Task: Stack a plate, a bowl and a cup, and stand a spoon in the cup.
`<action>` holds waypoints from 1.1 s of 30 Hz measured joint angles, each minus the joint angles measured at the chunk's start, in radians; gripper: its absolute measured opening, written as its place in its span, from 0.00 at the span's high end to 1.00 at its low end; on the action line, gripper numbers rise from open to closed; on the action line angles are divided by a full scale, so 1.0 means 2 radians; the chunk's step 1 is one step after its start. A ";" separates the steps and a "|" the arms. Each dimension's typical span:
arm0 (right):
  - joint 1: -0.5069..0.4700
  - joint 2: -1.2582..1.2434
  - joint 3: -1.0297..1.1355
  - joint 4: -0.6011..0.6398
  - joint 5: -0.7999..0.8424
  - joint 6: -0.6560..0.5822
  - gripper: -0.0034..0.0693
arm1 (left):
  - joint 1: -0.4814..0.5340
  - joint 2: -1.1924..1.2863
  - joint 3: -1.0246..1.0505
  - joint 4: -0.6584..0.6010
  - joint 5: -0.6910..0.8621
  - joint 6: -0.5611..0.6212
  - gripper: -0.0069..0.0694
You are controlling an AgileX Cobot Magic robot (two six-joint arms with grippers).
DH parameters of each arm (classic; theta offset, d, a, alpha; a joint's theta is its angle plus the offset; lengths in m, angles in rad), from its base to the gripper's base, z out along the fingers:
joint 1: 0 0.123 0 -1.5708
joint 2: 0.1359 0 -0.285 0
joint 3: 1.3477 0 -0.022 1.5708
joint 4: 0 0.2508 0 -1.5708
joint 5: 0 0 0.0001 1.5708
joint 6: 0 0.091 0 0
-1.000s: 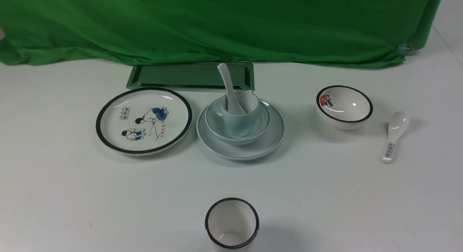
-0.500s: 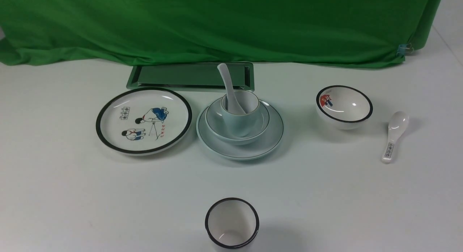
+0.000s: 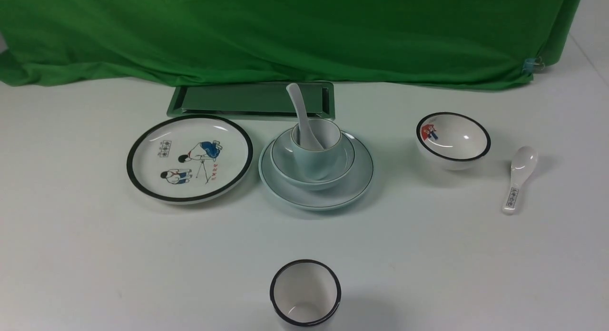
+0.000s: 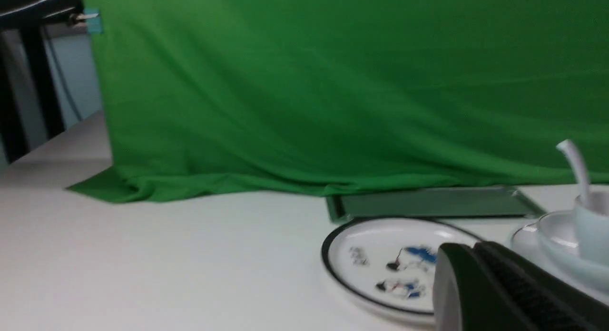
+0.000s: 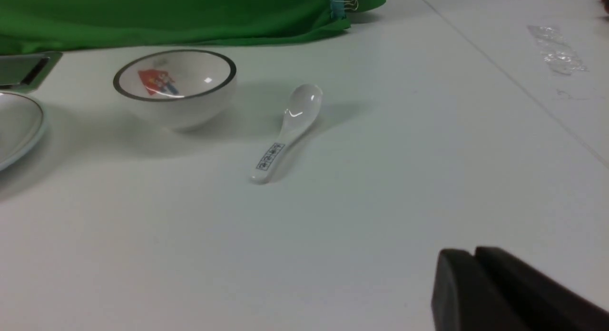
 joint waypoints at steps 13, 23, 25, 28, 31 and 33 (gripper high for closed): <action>0.000 0.000 0.000 0.000 0.000 0.000 0.85 | 0.023 -0.030 0.009 -0.016 0.128 0.023 0.95; 0.000 0.000 0.000 0.000 0.000 0.000 0.82 | 0.025 -0.030 0.009 -0.012 0.128 0.024 0.95; 0.000 0.000 0.000 0.000 0.000 0.000 0.81 | 0.025 -0.030 0.009 -0.011 0.128 0.024 0.95; 0.000 0.000 0.000 0.000 0.000 0.000 0.80 | 0.025 -0.030 0.009 -0.011 0.128 0.024 0.95; 0.000 0.000 0.000 0.000 0.000 0.000 0.79 | 0.025 -0.030 0.009 -0.011 0.128 0.024 0.95; 0.000 0.000 0.000 0.000 0.000 0.000 0.77 | 0.025 -0.030 0.009 -0.011 0.128 0.024 0.95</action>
